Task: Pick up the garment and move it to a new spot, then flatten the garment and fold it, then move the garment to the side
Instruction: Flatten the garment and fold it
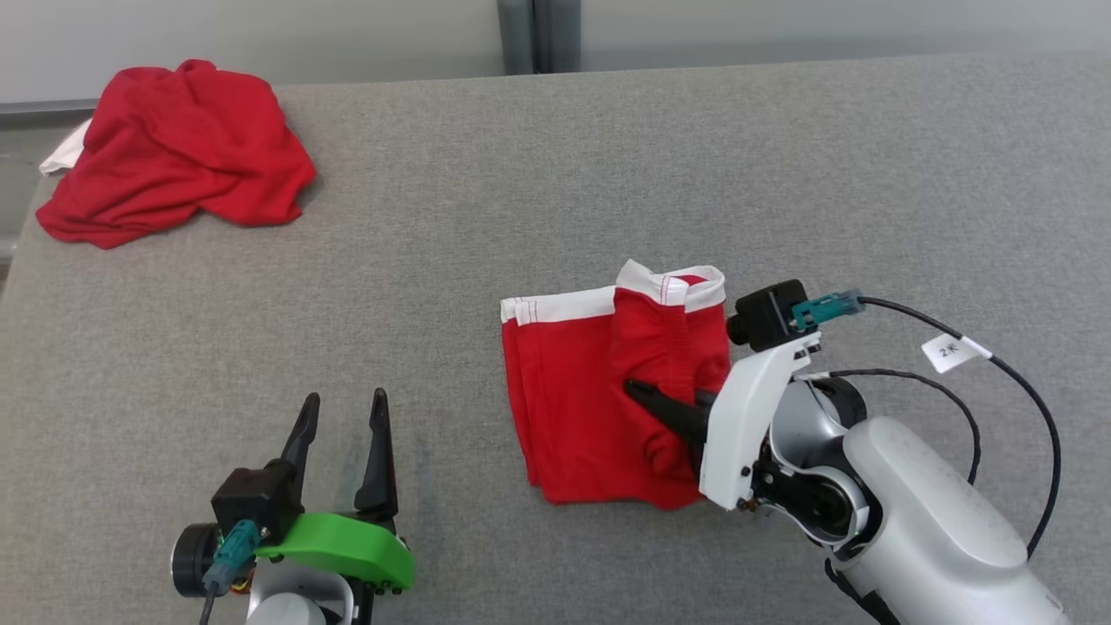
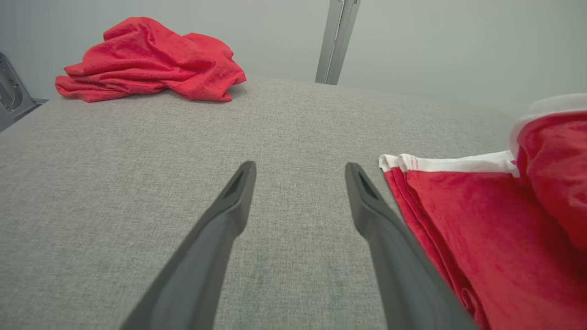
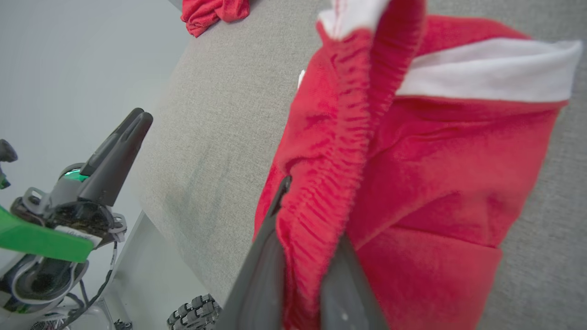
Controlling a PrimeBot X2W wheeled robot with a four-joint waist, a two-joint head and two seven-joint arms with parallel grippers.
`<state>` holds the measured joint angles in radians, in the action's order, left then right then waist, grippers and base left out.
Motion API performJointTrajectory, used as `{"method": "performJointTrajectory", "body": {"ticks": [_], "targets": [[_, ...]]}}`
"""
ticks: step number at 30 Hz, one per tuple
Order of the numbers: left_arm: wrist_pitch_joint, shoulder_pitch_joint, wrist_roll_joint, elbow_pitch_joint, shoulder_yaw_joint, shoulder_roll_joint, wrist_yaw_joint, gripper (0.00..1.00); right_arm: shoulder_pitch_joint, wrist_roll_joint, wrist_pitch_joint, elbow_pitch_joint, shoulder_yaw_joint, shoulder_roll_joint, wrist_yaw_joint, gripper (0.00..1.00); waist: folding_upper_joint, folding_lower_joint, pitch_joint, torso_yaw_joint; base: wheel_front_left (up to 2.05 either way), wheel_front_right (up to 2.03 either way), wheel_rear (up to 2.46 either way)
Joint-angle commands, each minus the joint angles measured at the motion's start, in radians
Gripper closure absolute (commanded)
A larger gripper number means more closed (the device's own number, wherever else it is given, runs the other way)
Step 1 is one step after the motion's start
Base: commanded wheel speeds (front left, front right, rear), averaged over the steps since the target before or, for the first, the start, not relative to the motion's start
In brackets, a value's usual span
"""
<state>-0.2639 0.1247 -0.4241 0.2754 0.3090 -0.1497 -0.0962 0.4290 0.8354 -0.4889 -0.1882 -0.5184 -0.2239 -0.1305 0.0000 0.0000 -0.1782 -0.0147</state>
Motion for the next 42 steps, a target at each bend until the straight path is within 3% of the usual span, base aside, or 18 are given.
{"method": "performJointTrajectory", "body": {"ticks": [1,9,10,11,12,13,26,32,42], "targets": [[-0.001,0.001,0.007,0.005,-0.002,0.001,0.006,0.00,0.018,-0.014,-0.006,-0.019,-0.009,0.010,0.000,1.00,0.0000,0.0000,0.012,-0.024,0.00,0.00,0.00],[-0.001,-0.008,0.016,0.025,0.001,0.033,0.022,0.00,0.055,-0.087,-0.019,-0.187,0.005,0.076,0.000,1.00,0.0000,0.0000,0.030,-0.091,0.00,0.00,0.00],[0.000,-0.010,0.017,0.027,0.000,0.036,0.023,0.00,0.057,-0.095,-0.019,-0.207,0.012,0.084,0.000,0.94,0.0000,0.0000,0.032,-0.098,0.00,0.00,0.00],[-0.001,-0.013,0.019,0.029,-0.001,0.039,0.025,0.00,0.059,-0.106,-0.018,-0.227,0.018,0.095,0.000,0.58,0.0000,0.0000,0.035,-0.105,0.00,0.00,0.00],[0.000,-0.015,0.020,0.031,-0.001,0.042,0.026,0.00,0.062,-0.112,-0.018,-0.240,0.021,0.104,0.000,0.10,0.0000,0.0000,0.037,-0.111,0.00,0.00,0.00],[0.000,-0.017,0.020,0.033,-0.002,0.046,0.027,0.00,0.063,-0.110,-0.015,-0.251,0.029,0.114,0.000,0.00,0.0000,0.0000,0.041,-0.117,0.00,0.00,0.00],[0.000,-0.042,0.036,0.033,-0.025,0.061,0.038,0.00,0.036,-0.082,0.030,-0.160,0.032,0.157,0.000,0.00,0.0000,0.0000,0.068,-0.127,0.00,0.00,0.00],[0.000,-0.031,0.053,0.016,-0.043,0.056,0.042,0.00,0.046,-0.168,0.187,-0.098,0.079,0.110,0.000,0.00,0.0000,0.0000,0.065,-0.106,0.00,0.00,0.00],[0.000,0.008,0.087,-0.021,-0.074,0.045,0.035,0.00,-0.029,-0.345,0.532,-0.090,0.277,0.065,0.000,0.00,0.0000,0.0000,0.081,-0.040,0.00,0.00,0.00]]}}
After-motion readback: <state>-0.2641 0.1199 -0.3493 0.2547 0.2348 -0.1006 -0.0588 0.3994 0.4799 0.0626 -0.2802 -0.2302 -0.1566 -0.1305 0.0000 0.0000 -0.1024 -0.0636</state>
